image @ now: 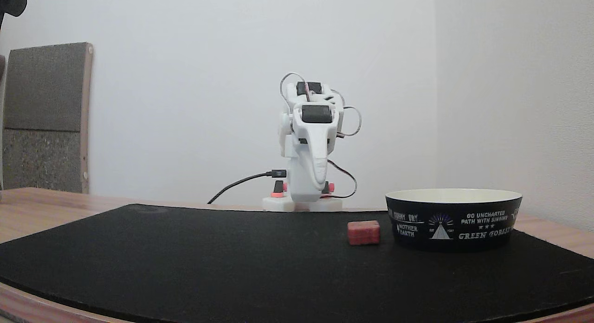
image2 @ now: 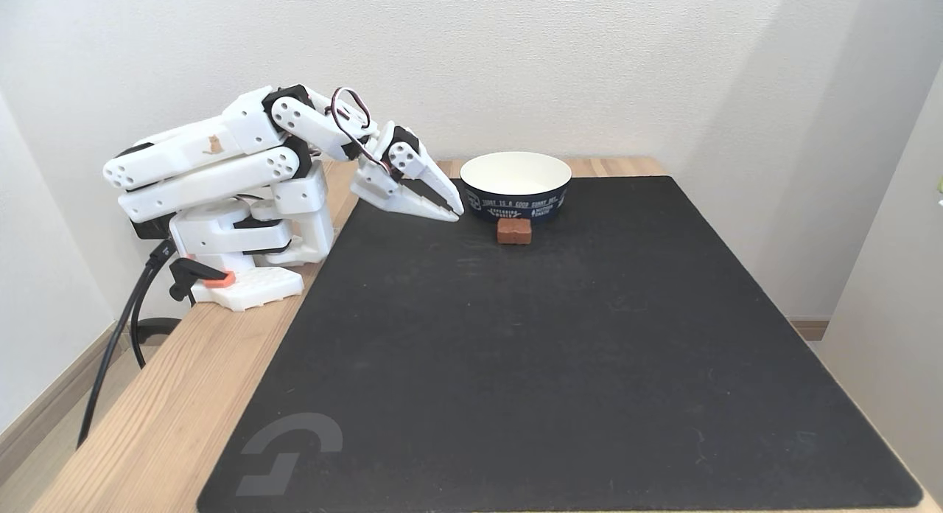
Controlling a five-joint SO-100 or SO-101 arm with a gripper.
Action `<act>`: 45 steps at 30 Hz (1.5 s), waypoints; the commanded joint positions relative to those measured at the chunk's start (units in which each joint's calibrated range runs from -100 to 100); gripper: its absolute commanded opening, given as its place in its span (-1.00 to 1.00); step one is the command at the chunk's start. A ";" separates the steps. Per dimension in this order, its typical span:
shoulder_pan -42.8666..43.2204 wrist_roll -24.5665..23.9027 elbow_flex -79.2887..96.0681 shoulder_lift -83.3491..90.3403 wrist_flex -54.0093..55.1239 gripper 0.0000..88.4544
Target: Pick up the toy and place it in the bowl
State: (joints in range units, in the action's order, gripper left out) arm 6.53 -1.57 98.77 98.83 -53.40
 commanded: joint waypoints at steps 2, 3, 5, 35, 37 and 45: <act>-0.13 0.00 0.69 0.58 -0.03 -0.95; -0.13 0.00 0.69 0.58 -0.03 -0.95; -0.05 0.00 0.69 0.58 0.05 -0.95; -0.22 -0.36 0.69 0.58 -0.03 -0.13; -0.64 -0.41 0.69 0.50 0.31 -0.13; -2.39 -0.41 -2.20 -2.34 0.48 -0.12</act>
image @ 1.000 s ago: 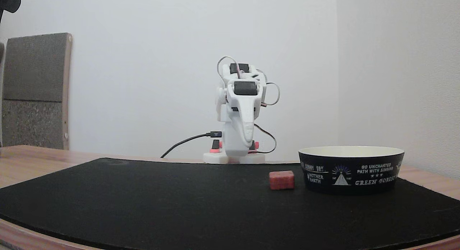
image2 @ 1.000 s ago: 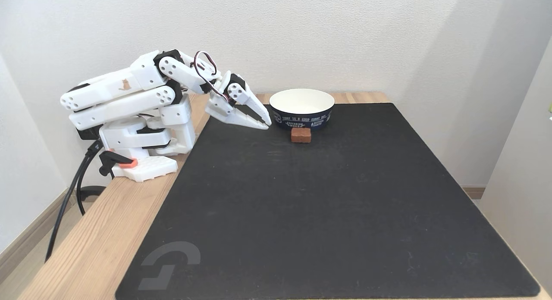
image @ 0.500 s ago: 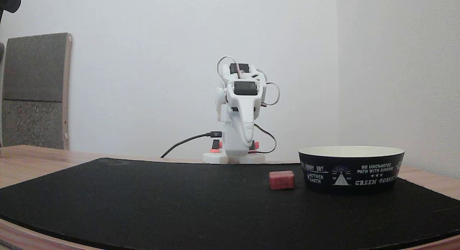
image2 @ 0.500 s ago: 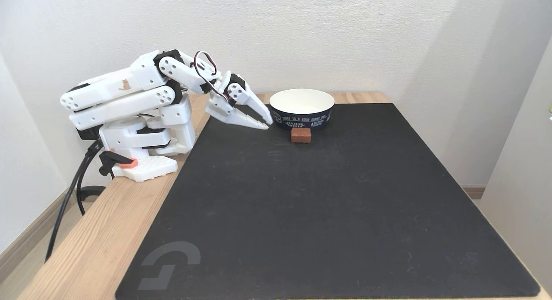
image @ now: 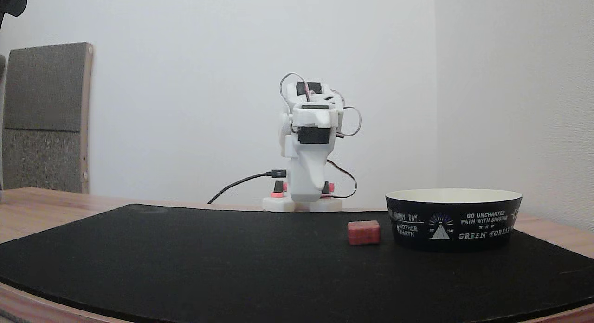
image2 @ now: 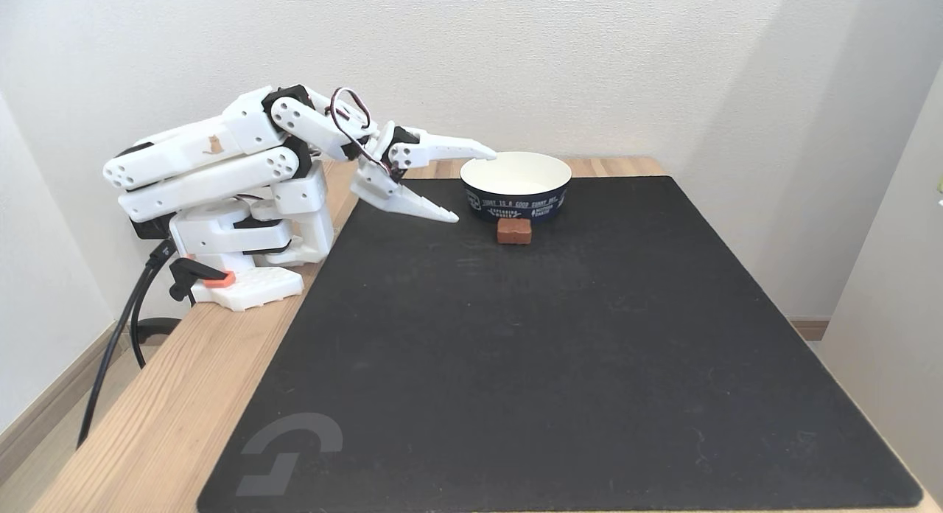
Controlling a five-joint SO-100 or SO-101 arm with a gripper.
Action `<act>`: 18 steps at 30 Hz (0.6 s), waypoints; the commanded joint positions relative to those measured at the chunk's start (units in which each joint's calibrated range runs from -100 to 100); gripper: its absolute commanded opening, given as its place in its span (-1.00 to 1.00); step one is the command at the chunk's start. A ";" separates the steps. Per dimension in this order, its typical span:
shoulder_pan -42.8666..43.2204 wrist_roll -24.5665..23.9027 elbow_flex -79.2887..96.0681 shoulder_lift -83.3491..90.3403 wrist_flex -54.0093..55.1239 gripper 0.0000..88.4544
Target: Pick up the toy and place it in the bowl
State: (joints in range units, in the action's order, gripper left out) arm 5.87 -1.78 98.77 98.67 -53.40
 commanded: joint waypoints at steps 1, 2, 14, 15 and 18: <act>-2.06 -0.21 -3.91 -3.84 0.48 -0.12; -2.06 -0.21 -6.34 -6.50 0.48 -0.12; -1.14 -3.81 -45.19 -59.61 -0.37 -0.12; -0.64 -3.81 -46.54 -61.78 -0.37 -0.12; 2.71 -3.97 -50.42 -68.11 -1.47 -0.12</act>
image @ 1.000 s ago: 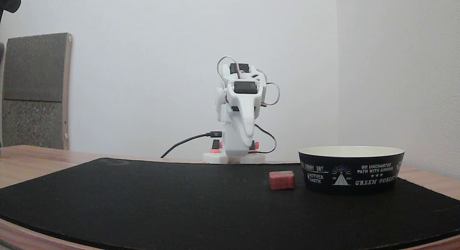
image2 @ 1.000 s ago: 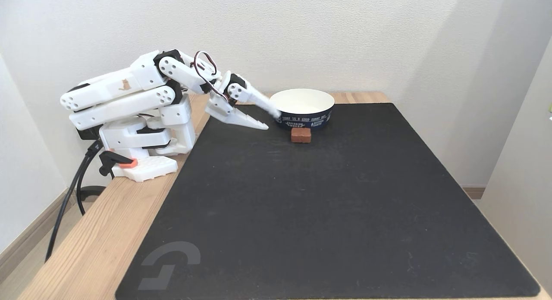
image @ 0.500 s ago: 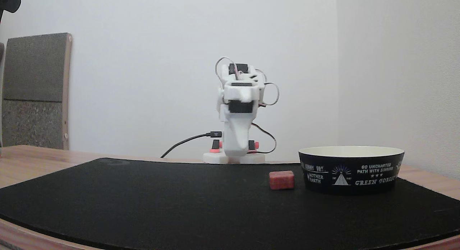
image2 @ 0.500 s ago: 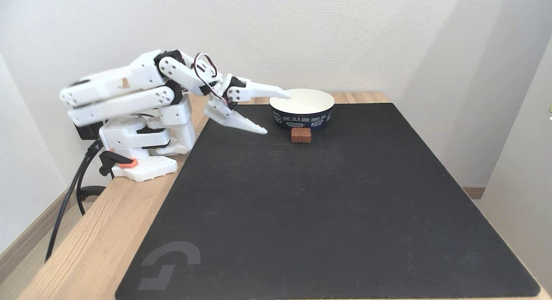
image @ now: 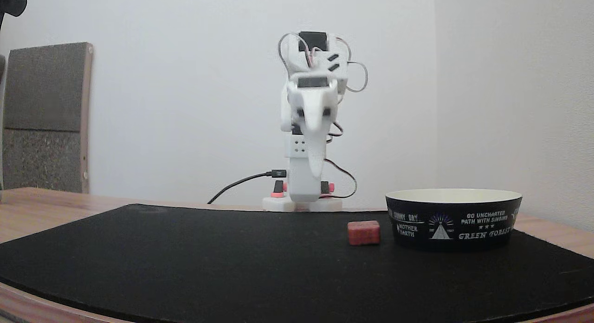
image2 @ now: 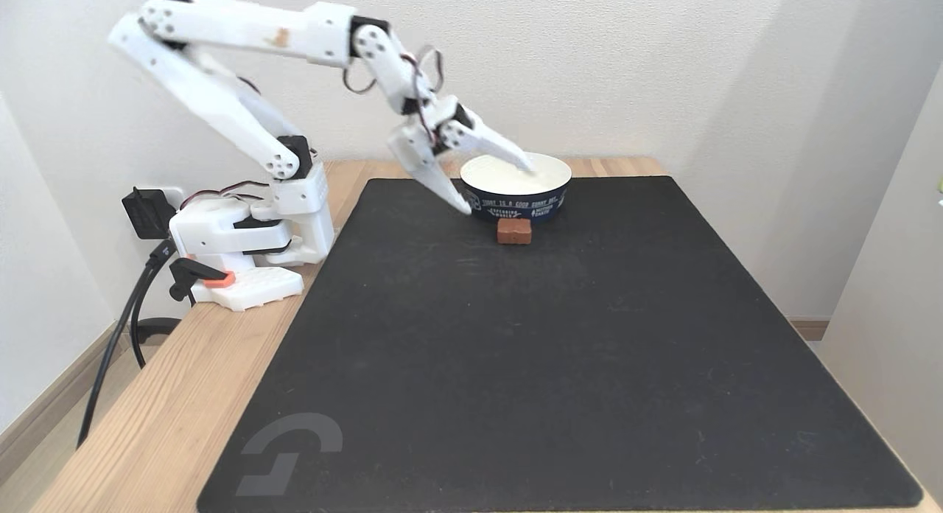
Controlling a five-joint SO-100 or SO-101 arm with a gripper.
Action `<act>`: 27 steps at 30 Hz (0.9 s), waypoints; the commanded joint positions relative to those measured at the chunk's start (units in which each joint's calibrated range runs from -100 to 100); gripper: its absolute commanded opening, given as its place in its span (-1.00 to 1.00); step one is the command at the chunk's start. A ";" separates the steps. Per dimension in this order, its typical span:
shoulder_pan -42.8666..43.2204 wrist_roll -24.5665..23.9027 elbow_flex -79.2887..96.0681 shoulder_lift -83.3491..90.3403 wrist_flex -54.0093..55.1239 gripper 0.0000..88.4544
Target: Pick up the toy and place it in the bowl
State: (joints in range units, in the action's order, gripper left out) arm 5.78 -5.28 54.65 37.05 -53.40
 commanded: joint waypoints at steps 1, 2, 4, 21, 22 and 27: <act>3.46 -1.04 -7.38 -7.75 -2.06 -0.12; 3.96 -2.03 -8.55 -9.08 -2.49 -0.12; 4.96 -3.86 -12.25 -13.67 -3.08 -0.12; 7.81 -8.61 -29.19 -30.01 -10.11 -0.12; 7.81 -9.02 -30.81 -30.59 -11.38 -0.12; 7.81 -9.18 -39.83 -35.68 -17.22 -0.12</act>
State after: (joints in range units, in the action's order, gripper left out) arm 13.19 -14.13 21.30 3.58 -66.99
